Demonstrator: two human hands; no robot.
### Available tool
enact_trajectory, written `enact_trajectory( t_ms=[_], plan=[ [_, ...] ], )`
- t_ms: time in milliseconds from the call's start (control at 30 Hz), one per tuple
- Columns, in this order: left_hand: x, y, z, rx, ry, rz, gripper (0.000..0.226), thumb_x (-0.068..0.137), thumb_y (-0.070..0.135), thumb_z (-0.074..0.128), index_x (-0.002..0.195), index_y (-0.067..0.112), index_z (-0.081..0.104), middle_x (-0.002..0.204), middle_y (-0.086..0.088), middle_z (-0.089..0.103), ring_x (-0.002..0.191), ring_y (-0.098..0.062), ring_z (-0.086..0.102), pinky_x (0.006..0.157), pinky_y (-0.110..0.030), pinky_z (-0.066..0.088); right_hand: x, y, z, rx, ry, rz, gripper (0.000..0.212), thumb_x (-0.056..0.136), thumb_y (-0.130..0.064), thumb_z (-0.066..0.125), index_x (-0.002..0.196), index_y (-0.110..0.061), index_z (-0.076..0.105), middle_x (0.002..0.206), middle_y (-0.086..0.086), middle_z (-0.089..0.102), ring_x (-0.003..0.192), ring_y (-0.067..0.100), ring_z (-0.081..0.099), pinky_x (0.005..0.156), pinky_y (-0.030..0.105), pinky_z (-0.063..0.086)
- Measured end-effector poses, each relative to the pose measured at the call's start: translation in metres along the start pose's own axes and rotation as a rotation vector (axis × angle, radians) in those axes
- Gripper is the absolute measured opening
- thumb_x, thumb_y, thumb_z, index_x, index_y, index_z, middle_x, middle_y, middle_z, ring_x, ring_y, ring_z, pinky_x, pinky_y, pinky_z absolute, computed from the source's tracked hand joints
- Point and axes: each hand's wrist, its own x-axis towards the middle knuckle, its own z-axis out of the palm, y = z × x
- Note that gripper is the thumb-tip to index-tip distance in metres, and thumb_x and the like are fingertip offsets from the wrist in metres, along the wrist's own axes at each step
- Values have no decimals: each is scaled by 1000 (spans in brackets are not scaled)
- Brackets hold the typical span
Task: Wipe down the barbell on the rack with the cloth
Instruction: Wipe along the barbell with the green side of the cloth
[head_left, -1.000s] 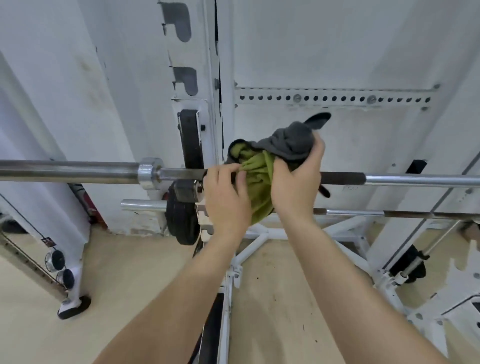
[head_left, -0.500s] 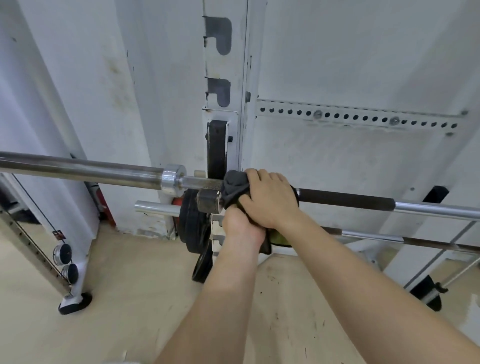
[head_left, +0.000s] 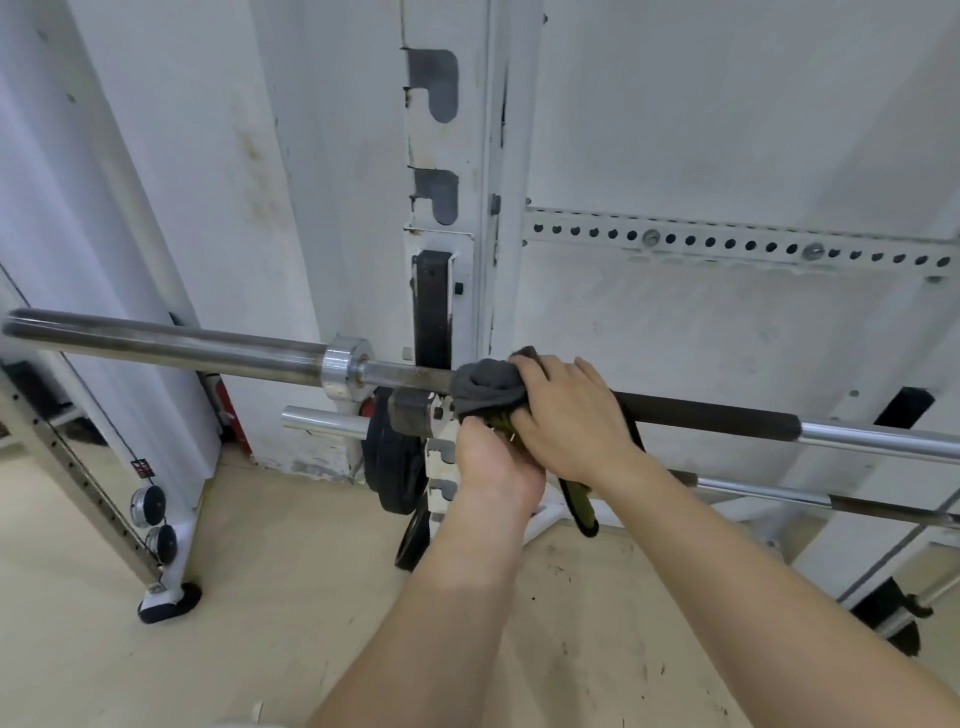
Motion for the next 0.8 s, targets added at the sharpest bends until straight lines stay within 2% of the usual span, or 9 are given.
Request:
enact_trajectory(
  t_ms=[100,167,333,400,467,567,633,733,800],
  plan=[
    [-1,19,-1,-66,-14,88,29,104,26,36,112,11,59,104,-10,64,96,-23,60,96,-38,46,19,-39,6,82,-12,-75,52,99,-31,40,149,-16,38,142,9,54,125,29,51,115,40,29],
    [1,16,0,41,57,124,28,104,23,29,100,13,55,90,-5,55,77,-20,54,85,-37,48,22,-43,5,109,-16,-87,51,101,-28,41,150,-18,37,143,7,54,123,29,52,108,38,35],
    [-10,10,-4,253,87,51,32,103,21,31,115,10,58,96,-7,64,84,-22,61,82,-39,49,-3,-20,-7,121,70,-27,51,94,-20,50,144,-31,48,128,-2,66,108,26,62,77,33,44],
    [-33,18,0,421,52,9,30,102,20,45,118,3,64,106,-14,71,97,-27,66,92,-41,54,-5,-19,-19,341,143,84,52,86,-9,54,131,-33,61,114,-4,73,102,26,65,79,34,49],
    [-59,36,11,549,2,58,25,99,17,52,115,3,66,108,-17,73,101,-29,70,91,-41,56,6,-27,-38,662,277,170,53,79,1,54,118,-31,69,107,-11,74,103,15,66,91,37,53],
    [-83,91,25,636,-12,403,13,96,8,54,102,6,65,97,-17,73,91,-30,71,86,-43,58,35,-64,-65,914,562,83,53,74,11,51,110,-23,68,103,-16,69,98,2,63,90,25,52],
    [-84,132,29,757,78,680,6,92,9,56,90,9,62,85,-13,66,82,-28,64,78,-42,55,56,-95,-75,804,679,-72,49,75,13,51,112,-16,65,109,-8,66,95,6,59,82,20,48],
    [-77,160,13,959,159,832,8,93,12,54,97,11,61,93,-10,68,87,-23,64,82,-40,53,82,-119,-58,224,678,-287,31,85,-2,60,114,-10,64,130,7,60,101,28,58,69,34,48],
    [-66,154,-18,1048,184,809,19,94,7,50,106,10,65,103,-9,71,96,-20,66,91,-40,51,94,-116,-33,-168,521,-375,23,86,-9,59,107,-11,69,123,6,65,106,32,58,84,41,50]
  ],
)
